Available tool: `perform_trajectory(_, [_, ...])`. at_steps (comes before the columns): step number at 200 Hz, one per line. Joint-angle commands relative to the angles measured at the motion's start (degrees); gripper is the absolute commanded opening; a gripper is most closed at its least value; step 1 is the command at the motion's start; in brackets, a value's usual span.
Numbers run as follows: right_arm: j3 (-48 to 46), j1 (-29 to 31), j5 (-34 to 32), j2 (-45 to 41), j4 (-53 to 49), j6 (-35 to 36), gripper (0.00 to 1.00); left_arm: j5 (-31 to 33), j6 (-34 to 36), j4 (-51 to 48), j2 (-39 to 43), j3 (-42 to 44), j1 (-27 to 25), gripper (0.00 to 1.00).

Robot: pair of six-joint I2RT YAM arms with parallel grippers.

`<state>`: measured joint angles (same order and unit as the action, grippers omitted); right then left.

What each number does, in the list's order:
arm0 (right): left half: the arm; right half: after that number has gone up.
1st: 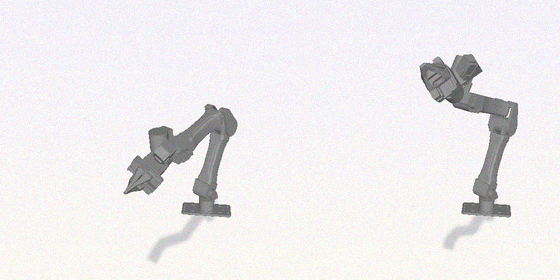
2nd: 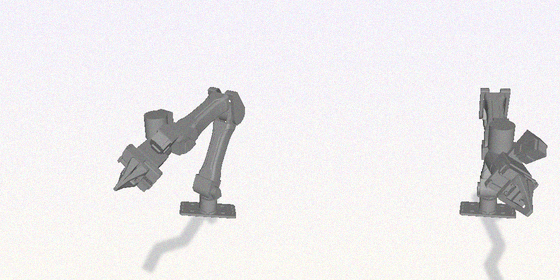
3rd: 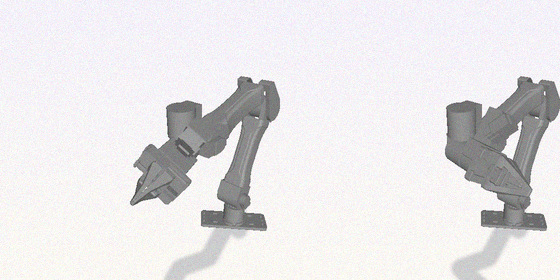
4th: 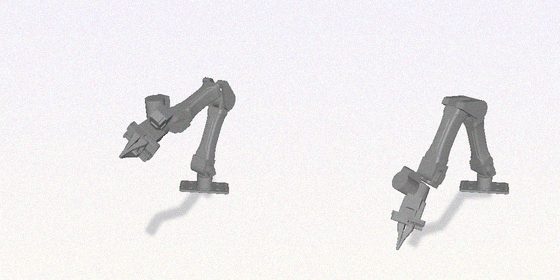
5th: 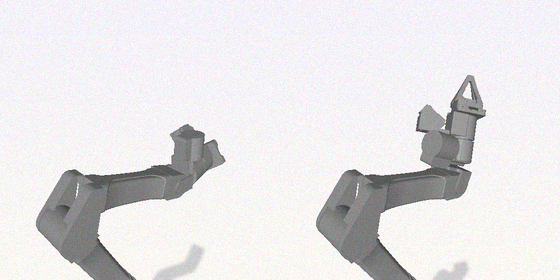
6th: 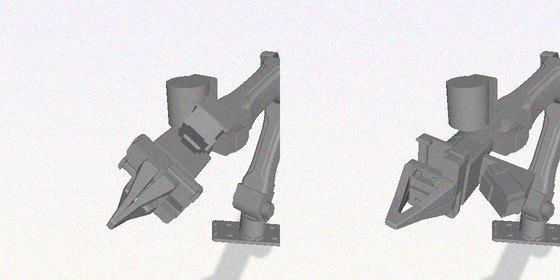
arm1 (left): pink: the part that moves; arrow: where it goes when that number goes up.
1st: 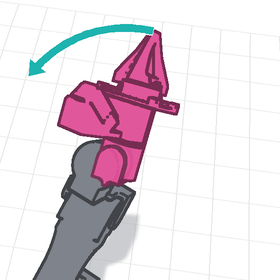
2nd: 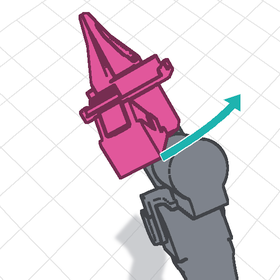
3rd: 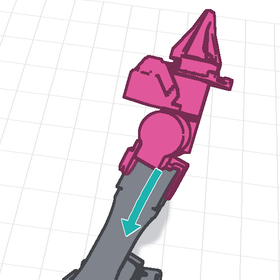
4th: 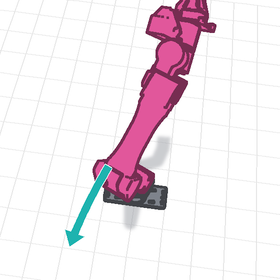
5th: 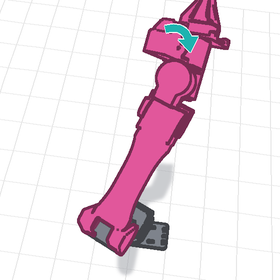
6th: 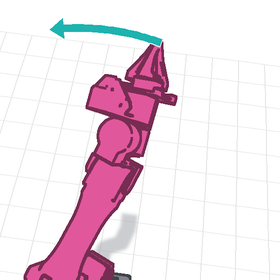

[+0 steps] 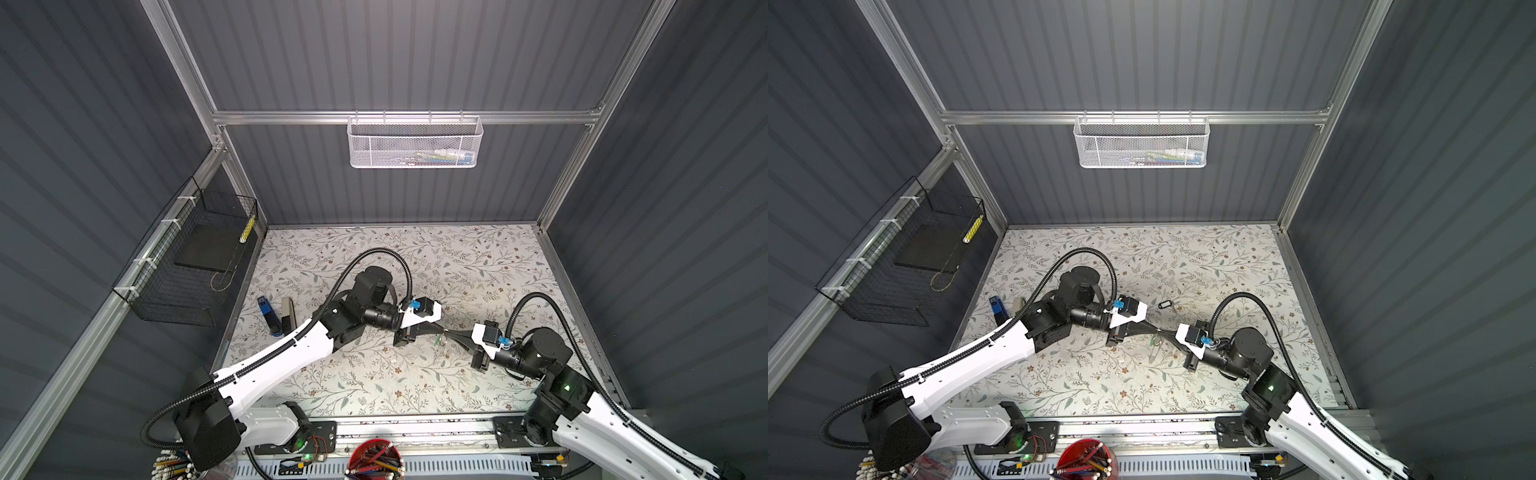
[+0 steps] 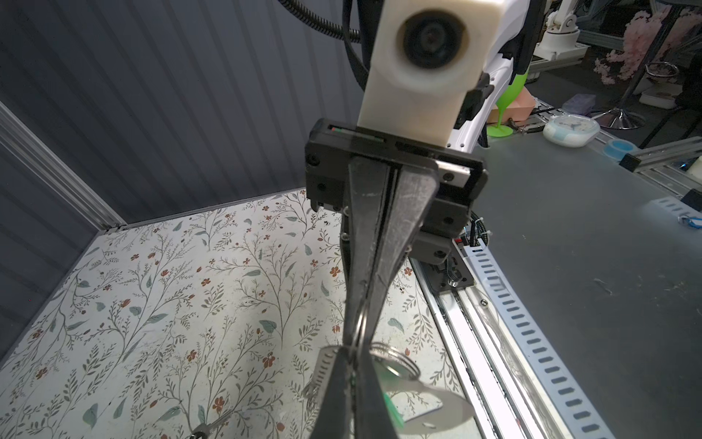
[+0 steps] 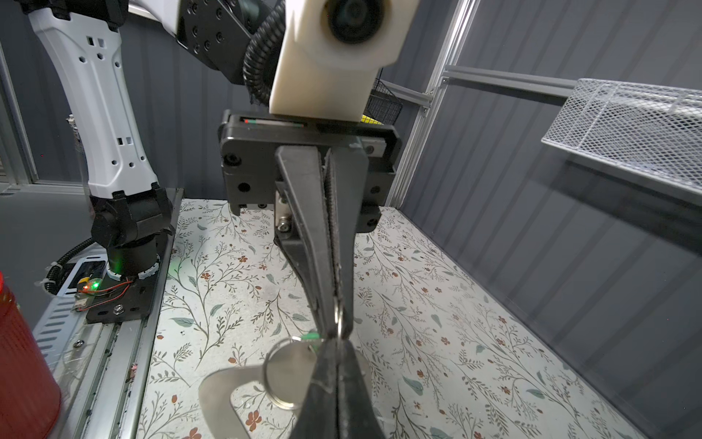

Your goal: Put the keys on the keyring

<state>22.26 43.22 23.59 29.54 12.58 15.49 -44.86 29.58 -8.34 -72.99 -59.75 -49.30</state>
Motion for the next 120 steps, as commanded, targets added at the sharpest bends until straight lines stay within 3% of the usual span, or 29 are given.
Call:
perform_trajectory(1, [0.2, 0.1, -3.7, -1.4, -0.3, 0.7, 0.19, 1.4, 2.0, -5.4, 0.1, -3.4, -0.1, 0.00])
perform_trajectory(12, [0.1, 0.2, -8.6, -2.5, -1.9, 1.3, 0.26, 4.1, 3.8, -10.7, -0.5, -5.8, -0.1, 0.00])
perform_trajectory(30, [0.1, 0.2, -11.4, -4.4, -4.0, 2.2, 0.30, 9.2, 7.0, -21.4, -2.7, -11.0, -0.4, 0.00])
perform_trajectory(82, [3.2, 0.2, -10.2, -3.8, -9.4, 4.0, 0.31, 22.5, 12.9, -43.3, -11.1, -27.5, -5.0, 0.00])
perform_trajectory(120, [5.0, 0.4, -7.3, 0.0, -8.9, 3.9, 0.27, 25.5, 13.7, -49.3, -15.2, -34.1, -6.4, 0.00])
